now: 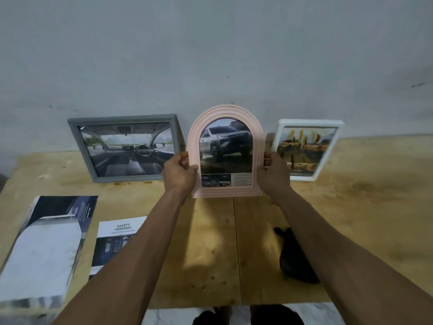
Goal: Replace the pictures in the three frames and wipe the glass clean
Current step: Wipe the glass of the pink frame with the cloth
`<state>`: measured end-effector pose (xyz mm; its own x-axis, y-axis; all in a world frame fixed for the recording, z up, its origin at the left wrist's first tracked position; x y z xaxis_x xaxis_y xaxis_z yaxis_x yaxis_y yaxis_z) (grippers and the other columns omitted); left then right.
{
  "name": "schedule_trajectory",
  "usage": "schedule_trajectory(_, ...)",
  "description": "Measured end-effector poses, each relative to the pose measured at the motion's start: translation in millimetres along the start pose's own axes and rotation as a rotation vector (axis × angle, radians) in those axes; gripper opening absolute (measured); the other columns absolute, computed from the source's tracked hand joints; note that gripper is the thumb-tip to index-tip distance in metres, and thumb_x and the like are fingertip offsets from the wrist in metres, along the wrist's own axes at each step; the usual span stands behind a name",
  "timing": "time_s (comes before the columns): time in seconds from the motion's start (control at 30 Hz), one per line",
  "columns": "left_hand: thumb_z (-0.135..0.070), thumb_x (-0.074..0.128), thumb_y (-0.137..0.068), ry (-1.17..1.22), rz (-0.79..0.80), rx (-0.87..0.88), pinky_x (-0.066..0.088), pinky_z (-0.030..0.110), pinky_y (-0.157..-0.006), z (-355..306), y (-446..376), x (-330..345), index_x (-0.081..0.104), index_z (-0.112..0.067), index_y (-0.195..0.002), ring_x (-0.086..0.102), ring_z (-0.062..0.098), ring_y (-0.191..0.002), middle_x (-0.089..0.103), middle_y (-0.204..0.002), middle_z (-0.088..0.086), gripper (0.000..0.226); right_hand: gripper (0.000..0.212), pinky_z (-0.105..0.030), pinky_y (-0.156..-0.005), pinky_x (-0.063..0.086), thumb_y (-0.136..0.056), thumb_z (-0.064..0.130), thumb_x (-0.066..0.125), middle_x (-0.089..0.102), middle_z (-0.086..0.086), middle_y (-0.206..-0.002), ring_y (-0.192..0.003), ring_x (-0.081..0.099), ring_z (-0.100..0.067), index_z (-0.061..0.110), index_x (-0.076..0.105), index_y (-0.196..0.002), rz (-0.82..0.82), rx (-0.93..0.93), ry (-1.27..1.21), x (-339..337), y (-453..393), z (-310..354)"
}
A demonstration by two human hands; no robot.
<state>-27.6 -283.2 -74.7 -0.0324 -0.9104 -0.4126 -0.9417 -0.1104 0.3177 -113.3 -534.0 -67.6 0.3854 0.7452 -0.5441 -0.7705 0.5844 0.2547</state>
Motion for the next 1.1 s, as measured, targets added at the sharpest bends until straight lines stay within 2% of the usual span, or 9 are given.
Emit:
schedule_trajectory(0.1, -0.001, 0.067, -0.090, 0.003, 0.012, -0.040, 0.054, 0.045, -0.100, 2.4, -15.8, 11.8, 0.062, -0.012, -0.130, 0.067, 0.022, -0.103, 0.072, -0.112, 0.002, 0.041, 0.025, -0.030, -0.071, 0.052, -0.094, 0.009, 0.058, 0.066, 0.000, -0.108, -0.099, 0.063, -0.019, 0.018, 0.057, -0.118, 0.018, -0.010, 0.048, 11.8, -18.1, -1.3)
schedule_trajectory(0.23, 0.002, 0.060, -0.094, 0.049, 0.071, -0.086, 0.050, 0.049, -0.105, 2.3, -31.2, 28.7, 0.054, -0.014, -0.141, 0.064, 0.023, -0.117, 0.067, -0.129, 0.003, 0.050, 0.034, -0.035, -0.081, 0.054, -0.092, 0.006, 0.060, 0.064, -0.005, -0.113, -0.103, 0.062, -0.023, 0.017, 0.052, -0.124, 0.061, 0.023, 0.035, 26.3, -39.4, -4.3)
schedule_trajectory(0.3, 0.003, 0.058, -0.094, 0.056, 0.068, -0.093, 0.049, 0.047, -0.107, -0.8, -37.8, 33.9, 0.051, -0.013, -0.142, 0.061, 0.022, -0.119, 0.066, -0.131, 0.003, 0.051, 0.036, -0.036, -0.082, 0.056, -0.092, 0.005, 0.059, 0.062, -0.005, -0.114, -0.105, 0.062, -0.025, 0.018, 0.050, -0.124, 0.075, 0.034, 0.017, 31.0, -49.2, -4.8)
schedule_trajectory(0.43, 0.003, 0.057, -0.095, 0.077, 0.076, -0.101, 0.050, 0.047, -0.105, -2.7, -44.8, 43.0, 0.048, -0.013, -0.142, 0.061, 0.021, -0.118, 0.065, -0.129, 0.004, 0.050, 0.034, -0.045, -0.088, 0.056, -0.091, 0.002, 0.057, 0.059, -0.007, -0.113, -0.106, 0.060, -0.027, 0.017, 0.048, -0.120, 0.105, 0.052, 0.015, 37.5, -61.2, -6.5)
schedule_trajectory(0.6, 0.005, 0.054, -0.096, 0.103, 0.118, -0.123, 0.050, 0.049, -0.105, 1.0, -48.9, 51.5, 0.047, -0.014, -0.141, 0.060, 0.023, -0.120, 0.064, -0.126, 0.004, 0.049, 0.031, -0.030, -0.076, 0.050, -0.091, 0.000, 0.056, 0.056, -0.009, -0.114, -0.105, 0.058, -0.026, 0.013, 0.049, -0.119, 0.116, 0.052, 0.043, 43.7, -70.7, -8.6)
schedule_trajectory(0.83, 0.003, 0.054, -0.097, 0.041, 0.171, -0.110, 0.046, 0.047, -0.109, 0.2, -44.1, 54.1, 0.038, -0.016, -0.148, 0.055, 0.018, -0.117, 0.058, -0.127, -0.001, 0.057, 0.037, -0.029, -0.078, 0.046, -0.089, -0.004, 0.056, 0.053, -0.010, -0.114, -0.108, 0.055, -0.025, 0.010, 0.046, -0.122, 0.143, 0.059, 0.033, 45.4, -65.3, -5.7)
schedule_trajectory(0.97, -0.003, 0.052, -0.098, -0.073, 0.149, -0.098, 0.046, 0.046, -0.109, 1.1, -36.6, 49.9, 0.025, -0.014, -0.157, 0.052, 0.029, -0.129, 0.053, -0.143, 0.008, 0.065, 0.044, -0.028, -0.079, 0.046, -0.090, -0.002, 0.055, 0.054, -0.009, -0.116, -0.108, 0.055, -0.025, 0.012, 0.042, -0.131, 0.111, 0.077, 0.013, 36.6, -46.6, -4.4)
schedule_trajectory(1.1, -0.006, 0.051, -0.099, -0.082, 0.106, -0.133, 0.051, 0.039, -0.101, 14.6, -7.7, 47.6, 0.038, -0.010, -0.148, 0.056, 0.028, -0.120, 0.055, -0.138, 0.011, 0.051, 0.045, -0.031, -0.087, 0.047, -0.094, 0.006, 0.055, 0.058, -0.007, -0.124, -0.115, 0.055, -0.025, 0.012, 0.045, -0.137, 0.045, 0.109, -0.027, 18.1, -14.7, -19.5)
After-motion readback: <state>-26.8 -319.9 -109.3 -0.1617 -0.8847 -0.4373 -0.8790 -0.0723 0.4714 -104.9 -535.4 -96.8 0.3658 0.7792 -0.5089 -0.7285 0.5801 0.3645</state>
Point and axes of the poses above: each hand's wrist, its own y-axis away from the middle knuckle, its own x-axis out of the palm, z = x × y, the point moved 7 cm from there along -y, towards the middle knuckle
